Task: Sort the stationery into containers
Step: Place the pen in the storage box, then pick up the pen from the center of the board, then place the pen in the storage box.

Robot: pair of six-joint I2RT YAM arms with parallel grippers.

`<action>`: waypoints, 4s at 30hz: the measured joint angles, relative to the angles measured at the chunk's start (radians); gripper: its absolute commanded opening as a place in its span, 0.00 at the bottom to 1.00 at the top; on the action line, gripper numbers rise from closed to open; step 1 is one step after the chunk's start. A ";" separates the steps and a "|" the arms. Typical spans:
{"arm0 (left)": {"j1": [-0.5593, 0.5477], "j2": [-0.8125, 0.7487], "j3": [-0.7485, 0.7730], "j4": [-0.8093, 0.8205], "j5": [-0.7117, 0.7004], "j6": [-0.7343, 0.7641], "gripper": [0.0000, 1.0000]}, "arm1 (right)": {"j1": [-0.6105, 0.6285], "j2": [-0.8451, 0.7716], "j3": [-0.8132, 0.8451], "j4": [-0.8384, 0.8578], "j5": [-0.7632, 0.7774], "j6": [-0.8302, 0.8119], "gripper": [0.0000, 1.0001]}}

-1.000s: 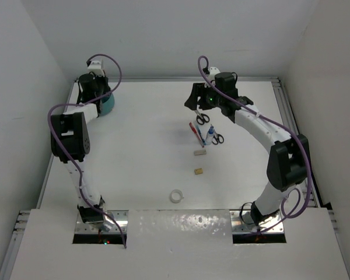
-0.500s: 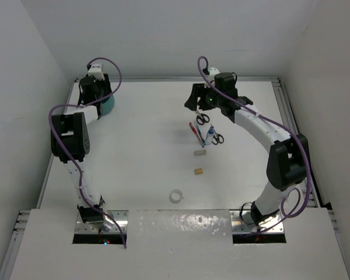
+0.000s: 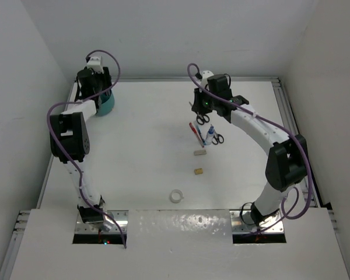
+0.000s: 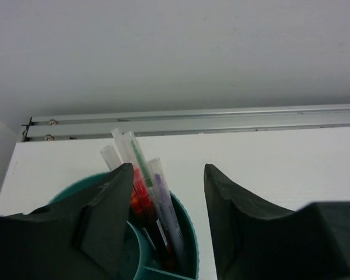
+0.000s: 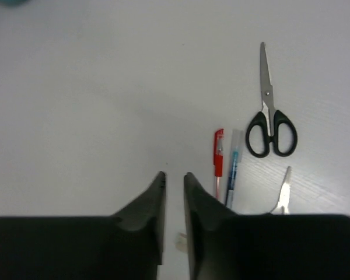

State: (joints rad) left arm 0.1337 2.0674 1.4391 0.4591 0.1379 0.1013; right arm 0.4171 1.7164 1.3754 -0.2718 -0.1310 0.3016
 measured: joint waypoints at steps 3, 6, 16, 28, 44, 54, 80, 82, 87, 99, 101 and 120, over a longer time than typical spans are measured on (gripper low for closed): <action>-0.003 -0.029 0.079 -0.113 0.031 0.014 0.42 | 0.040 0.023 0.071 -0.085 0.069 -0.032 0.16; -0.010 -0.126 0.075 -0.214 0.082 0.043 0.41 | 0.067 0.074 0.142 -0.139 0.134 -0.051 0.33; -0.120 -0.671 -0.444 -0.257 0.221 0.260 0.45 | 0.073 0.352 0.256 -0.322 0.202 -0.093 0.29; -0.216 -0.894 -0.690 -0.262 0.167 0.154 0.47 | 0.082 0.479 0.353 -0.380 0.262 -0.107 0.16; -0.237 -0.895 -0.695 -0.222 0.093 0.071 0.47 | 0.082 0.549 0.328 -0.343 0.234 -0.043 0.20; -0.238 -0.901 -0.695 -0.196 0.098 0.043 0.47 | 0.081 0.517 0.269 -0.278 0.184 -0.014 0.00; -0.292 -0.936 -0.764 0.073 0.588 -0.386 0.58 | 0.224 0.051 -0.053 0.682 -0.224 -0.011 0.00; -0.292 -0.936 -0.764 0.092 0.583 -0.427 0.47 | 0.225 0.051 -0.056 0.697 -0.237 -0.018 0.00; -0.278 -0.925 -0.764 0.138 0.536 -0.543 0.27 | 0.232 0.050 -0.079 0.719 -0.252 -0.045 0.00; -0.277 -0.875 -0.764 0.209 0.428 -0.667 0.46 | 0.245 0.050 -0.116 0.740 -0.274 -0.067 0.00; -0.289 -0.869 -0.764 0.204 0.403 -0.666 0.46 | 0.251 0.050 -0.116 0.743 -0.279 -0.068 0.00; -0.331 -0.855 -0.752 0.194 0.299 -0.650 0.00 | 0.275 0.043 -0.116 0.741 -0.296 -0.087 0.27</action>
State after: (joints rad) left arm -0.1974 1.2125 0.6872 0.6529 0.4370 -0.5488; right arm 0.6926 1.7596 1.2594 0.4694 -0.4274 0.2142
